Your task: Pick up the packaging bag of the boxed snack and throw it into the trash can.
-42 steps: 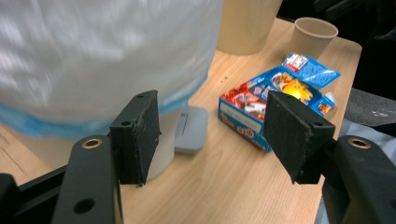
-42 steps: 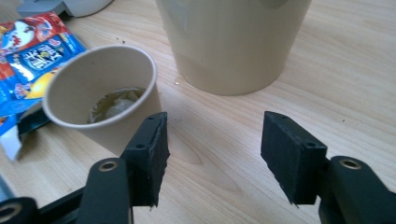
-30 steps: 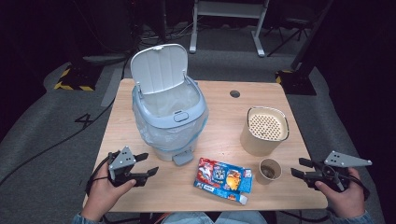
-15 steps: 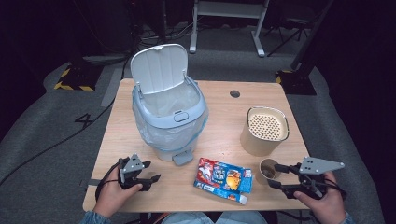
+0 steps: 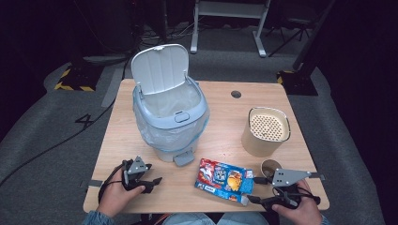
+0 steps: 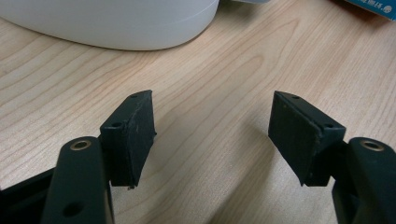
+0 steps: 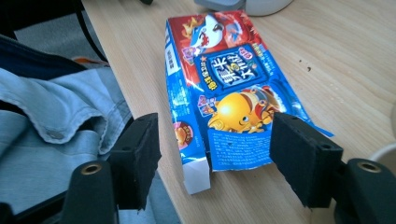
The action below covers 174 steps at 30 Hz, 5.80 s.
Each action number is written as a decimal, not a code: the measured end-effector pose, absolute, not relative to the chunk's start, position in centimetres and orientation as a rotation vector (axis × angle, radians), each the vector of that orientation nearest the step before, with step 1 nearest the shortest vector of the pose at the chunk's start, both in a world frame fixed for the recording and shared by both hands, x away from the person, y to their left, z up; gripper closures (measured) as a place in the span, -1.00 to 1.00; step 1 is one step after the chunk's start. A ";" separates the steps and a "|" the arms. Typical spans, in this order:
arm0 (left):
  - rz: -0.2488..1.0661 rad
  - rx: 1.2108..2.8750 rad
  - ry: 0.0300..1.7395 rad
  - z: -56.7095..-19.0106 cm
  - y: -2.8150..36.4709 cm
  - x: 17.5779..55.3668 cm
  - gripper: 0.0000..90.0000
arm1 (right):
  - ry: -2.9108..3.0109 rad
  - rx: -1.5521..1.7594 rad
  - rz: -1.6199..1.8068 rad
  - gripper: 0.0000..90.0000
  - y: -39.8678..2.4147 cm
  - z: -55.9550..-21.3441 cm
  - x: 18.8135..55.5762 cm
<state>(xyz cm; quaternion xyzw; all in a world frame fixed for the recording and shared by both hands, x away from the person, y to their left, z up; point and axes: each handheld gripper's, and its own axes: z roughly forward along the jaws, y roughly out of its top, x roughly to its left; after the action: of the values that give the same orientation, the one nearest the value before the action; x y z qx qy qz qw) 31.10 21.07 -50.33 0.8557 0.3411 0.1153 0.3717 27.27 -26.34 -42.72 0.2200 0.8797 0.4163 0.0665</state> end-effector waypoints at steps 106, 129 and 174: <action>0.308 2.236 0.821 -50.4 20.4 31.4 -0.42 | 2.406 0.782 1.680 1.00 -27.5 -37.5 30.0; 0.310 2.237 0.817 -50.4 20.3 31.6 -0.42 | 2.302 0.713 1.761 1.00 -28.2 -30.0 31.1; 0.309 2.238 0.819 -50.4 20.1 31.7 -0.45 | 2.168 0.624 1.811 1.00 -28.0 -19.1 34.1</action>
<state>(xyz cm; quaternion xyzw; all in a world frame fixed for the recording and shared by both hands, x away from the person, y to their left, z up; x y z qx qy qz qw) 31.72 20.11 -50.40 0.8685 0.3180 0.1199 0.3608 34.09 -27.99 -19.08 0.2140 0.7436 0.6212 0.1238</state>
